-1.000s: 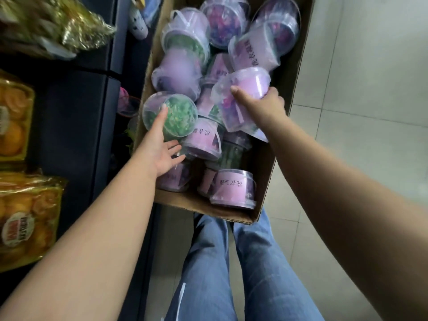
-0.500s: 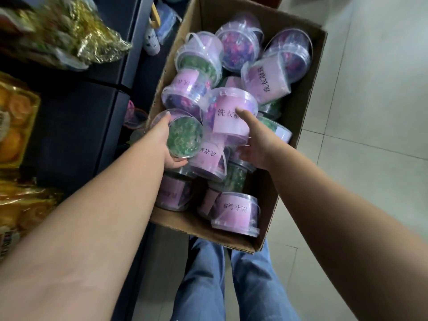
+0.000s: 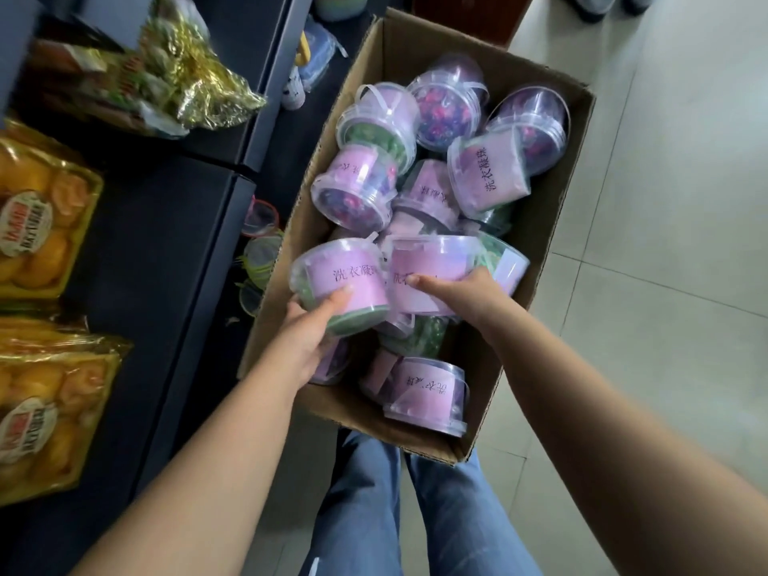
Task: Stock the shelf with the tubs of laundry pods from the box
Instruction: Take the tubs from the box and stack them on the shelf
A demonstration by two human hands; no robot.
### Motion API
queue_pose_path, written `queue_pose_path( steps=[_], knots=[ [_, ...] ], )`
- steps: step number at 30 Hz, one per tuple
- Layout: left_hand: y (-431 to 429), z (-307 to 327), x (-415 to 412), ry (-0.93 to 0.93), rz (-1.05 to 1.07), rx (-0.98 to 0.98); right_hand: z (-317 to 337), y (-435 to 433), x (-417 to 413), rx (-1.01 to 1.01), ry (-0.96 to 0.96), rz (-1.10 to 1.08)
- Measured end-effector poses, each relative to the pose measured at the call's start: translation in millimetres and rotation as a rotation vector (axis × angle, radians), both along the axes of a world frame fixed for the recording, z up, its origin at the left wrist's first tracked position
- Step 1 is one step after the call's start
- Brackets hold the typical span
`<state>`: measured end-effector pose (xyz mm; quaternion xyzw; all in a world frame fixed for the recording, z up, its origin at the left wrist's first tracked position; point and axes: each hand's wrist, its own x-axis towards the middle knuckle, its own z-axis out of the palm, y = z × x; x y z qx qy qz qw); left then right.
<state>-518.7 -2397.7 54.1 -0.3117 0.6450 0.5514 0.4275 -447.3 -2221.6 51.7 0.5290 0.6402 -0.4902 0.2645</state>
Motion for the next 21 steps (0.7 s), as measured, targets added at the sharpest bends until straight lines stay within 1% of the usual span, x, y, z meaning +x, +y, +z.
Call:
queue_pose_path(
  steps=[2, 5, 9, 11, 13, 17, 21],
  knots=[
    [0.9, -4.3, -11.1, 0.008, -0.025, -0.006, -3.9, -0.5, -5.1, -0.051, 0.023, -0.030],
    [-1.6, -15.5, -30.1, 0.028, -0.130, -0.039, -6.1, -1.9, -10.2, -0.113, 0.095, -0.116],
    [0.5, -20.5, -39.4, 0.030, -0.192, -0.042, -8.6, -4.8, -9.2, -0.098, 0.185, -0.212],
    [2.5, -20.5, -38.7, 0.019, -0.187, -0.080, -7.5, -6.7, -11.3, -0.126, 0.218, -0.253],
    [3.5, -17.9, -37.1, 0.023, -0.131, -0.093, -4.8, -10.1, -14.6, -0.176, 0.236, -0.285],
    [-1.4, -2.1, -32.6, 0.049, -0.067, -0.034, 1.7, -9.4, -10.6, -0.246, 0.287, -0.357],
    [-7.3, 31.2, -32.5, 0.057, -0.063, 0.142, 34.0, -5.9, -3.0, -0.194, 0.412, -0.409]
  ],
)
